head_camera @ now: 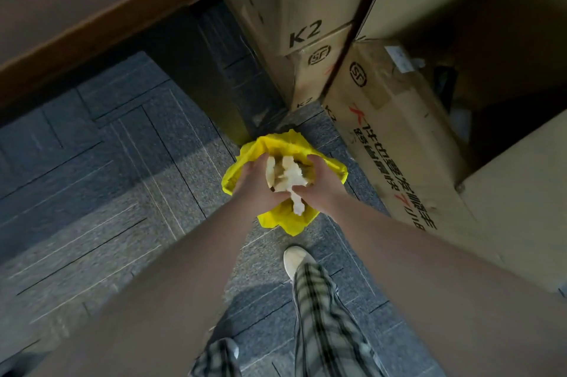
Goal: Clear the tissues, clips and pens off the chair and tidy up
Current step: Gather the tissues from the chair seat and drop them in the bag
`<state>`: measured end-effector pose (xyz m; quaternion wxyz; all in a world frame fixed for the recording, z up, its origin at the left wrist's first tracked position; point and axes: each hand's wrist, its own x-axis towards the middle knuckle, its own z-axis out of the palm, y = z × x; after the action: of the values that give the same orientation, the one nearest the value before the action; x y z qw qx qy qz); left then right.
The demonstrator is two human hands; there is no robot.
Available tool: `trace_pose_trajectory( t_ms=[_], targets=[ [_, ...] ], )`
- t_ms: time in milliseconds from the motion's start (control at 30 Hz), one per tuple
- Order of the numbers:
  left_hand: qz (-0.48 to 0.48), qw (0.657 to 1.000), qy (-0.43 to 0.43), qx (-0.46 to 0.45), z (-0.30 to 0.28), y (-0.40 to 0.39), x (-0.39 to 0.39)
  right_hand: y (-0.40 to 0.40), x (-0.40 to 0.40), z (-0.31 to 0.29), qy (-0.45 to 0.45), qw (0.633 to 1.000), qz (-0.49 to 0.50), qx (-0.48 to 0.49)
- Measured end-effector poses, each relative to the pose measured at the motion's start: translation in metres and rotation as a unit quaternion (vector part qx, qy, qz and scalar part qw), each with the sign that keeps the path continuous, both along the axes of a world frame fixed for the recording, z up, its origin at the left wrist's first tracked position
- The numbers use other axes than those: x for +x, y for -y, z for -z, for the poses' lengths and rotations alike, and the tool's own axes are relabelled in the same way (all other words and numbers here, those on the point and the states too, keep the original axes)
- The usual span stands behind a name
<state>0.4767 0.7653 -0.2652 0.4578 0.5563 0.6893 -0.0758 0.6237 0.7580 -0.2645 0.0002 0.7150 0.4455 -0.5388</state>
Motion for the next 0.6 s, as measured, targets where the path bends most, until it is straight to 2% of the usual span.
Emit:
trace_pose_trajectory(
  t_ms=[133, 333, 500, 600],
  targets=[
    [0.027, 1.000, -0.013, -0.002, -0.007, 0.004, -0.004, 0.003, 0.003, -0.004, 0.025, 0.998, -0.050, 0.018],
    [0.078, 0.992, -0.074, -0.067, -0.028, 0.022, -0.032, 0.010, -0.007, -0.028, 0.060, 0.983, -0.172, 0.009],
    [0.074, 0.990, -0.096, -0.068, -0.058, 0.055, -0.069, 0.024, -0.038, -0.060, 0.083, 0.958, -0.273, 0.035],
    [0.066, 0.990, -0.107, -0.070, -0.084, 0.085, -0.098, 0.038, -0.068, -0.078, 0.100, 0.927, -0.357, 0.051]
  ],
)
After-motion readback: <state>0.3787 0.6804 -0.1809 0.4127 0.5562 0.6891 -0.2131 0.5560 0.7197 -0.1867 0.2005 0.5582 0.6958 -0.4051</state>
